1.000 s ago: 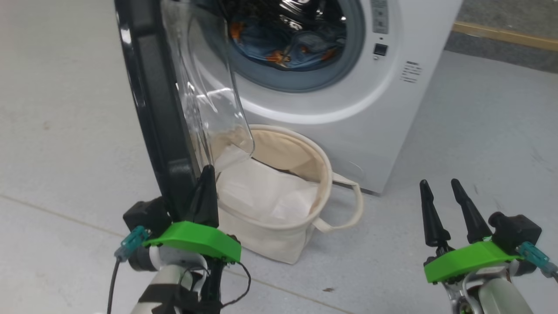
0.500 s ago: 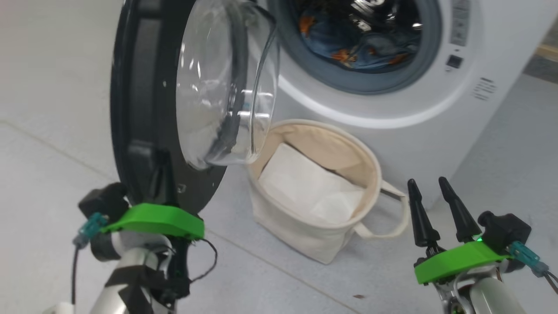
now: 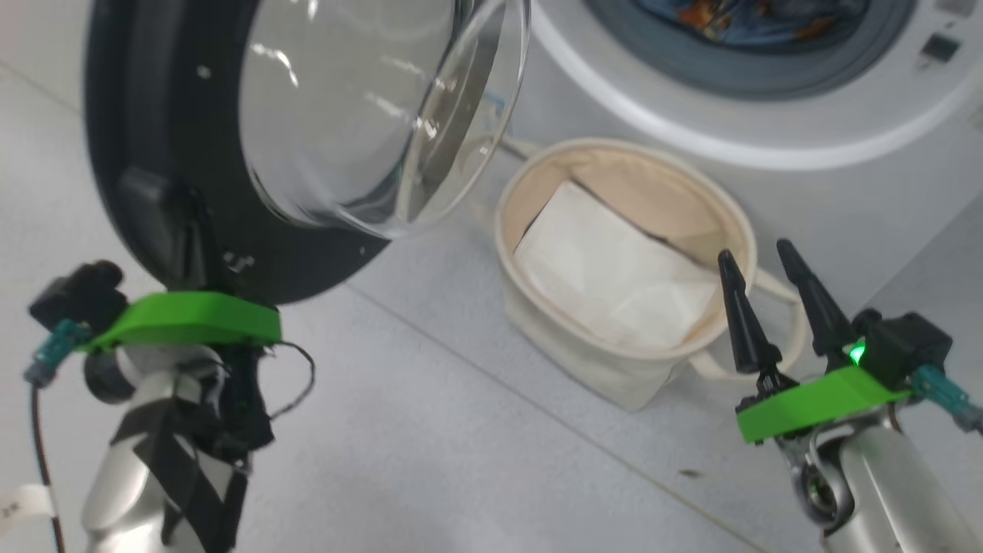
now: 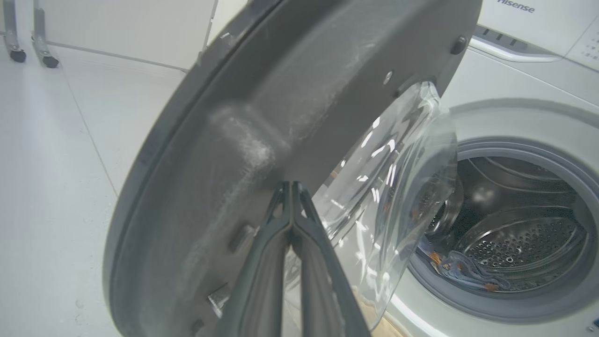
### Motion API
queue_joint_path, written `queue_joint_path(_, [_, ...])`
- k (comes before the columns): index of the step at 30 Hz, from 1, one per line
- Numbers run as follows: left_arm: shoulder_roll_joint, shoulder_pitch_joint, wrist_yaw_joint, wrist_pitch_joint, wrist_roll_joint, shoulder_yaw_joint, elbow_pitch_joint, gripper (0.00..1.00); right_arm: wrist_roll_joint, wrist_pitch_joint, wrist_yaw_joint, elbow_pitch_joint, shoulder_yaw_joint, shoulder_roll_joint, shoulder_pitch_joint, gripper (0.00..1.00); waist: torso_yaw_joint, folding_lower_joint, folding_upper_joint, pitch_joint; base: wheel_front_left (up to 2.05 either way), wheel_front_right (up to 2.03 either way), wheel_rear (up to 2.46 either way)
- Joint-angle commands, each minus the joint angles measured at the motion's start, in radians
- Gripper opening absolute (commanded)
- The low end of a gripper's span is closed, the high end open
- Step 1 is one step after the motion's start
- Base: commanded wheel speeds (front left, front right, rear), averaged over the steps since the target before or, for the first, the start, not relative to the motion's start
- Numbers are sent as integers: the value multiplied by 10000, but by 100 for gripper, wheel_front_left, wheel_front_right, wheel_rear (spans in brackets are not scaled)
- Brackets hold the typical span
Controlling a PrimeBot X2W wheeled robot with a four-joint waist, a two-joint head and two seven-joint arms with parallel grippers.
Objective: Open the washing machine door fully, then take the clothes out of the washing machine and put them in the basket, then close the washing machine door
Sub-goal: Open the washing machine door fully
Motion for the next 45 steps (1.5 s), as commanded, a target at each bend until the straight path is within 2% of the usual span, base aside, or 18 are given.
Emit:
queue_joint_path(1, [474, -524, -30, -124, 45, 550, -168, 0, -86, -124, 10, -379, 270, -117, -406, 100, 196, 0, 0, 521, 0, 0, 0])
queue_joint_path(7, [685, -1158, -139, -224, 396, 1274, 645, 0, -143, -124, 10, -460, 360, -446, -896, 100, 270, 0, 0, 1262, 0, 0, 0])
queue_joint_path(14, [744, -1918, -355, -231, 888, 2943, 1299, 0, -282, 35, 10, -779, 339, -691, -1335, 100, 206, 0, 0, 2147, 0, 0, 0])
queue_joint_path(18, [679, -2310, -654, -231, 1156, 3927, 1665, 0, -344, 155, 10, -1018, 302, -772, -1541, 100, 115, 0, 0, 2642, 0, 0, 0])
queue_joint_path(26, [567, -3028, -1211, -232, 1918, 5089, 2334, 0, -406, 220, 10, -1242, 264, -793, -1675, 100, -103, 0, 0, 3158, 0, 0, 0])
queue_joint_path(32, [380, -3401, -1510, -232, 2684, 5797, 2647, 0, -468, 230, 10, -1377, 218, -786, -1636, 100, -238, 0, 0, 3263, 0, 0, 0])
queue_joint_path(39, [431, -3485, -2013, -233, 3408, 6263, 3132, 0, -382, 101, 10, -1179, 330, -623, -1544, 100, -473, 0, 0, 2769, 0, 0, 0])
queue_joint_path(40, [446, -3460, -2029, -233, 3541, 6311, 3149, 60, -362, 77, 10, -1123, 358, -594, -1527, 100, -520, 0, 0, 2659, 0, 0, 0])
queue_joint_path(41, [425, -3427, -2074, -233, 3633, 6351, 3199, 100, -336, 51, 10, -1059, 373, -563, -1502, 100, -562, 0, 0, 2525, 0, 0, 0])
queue_joint_path(45, [429, -3155, -2215, -233, 4132, 6341, 3267, 100, -242, -43, 10, -756, 531, -462, -1398, 100, -801, 0, 0, 1917, 0, 0, 0])
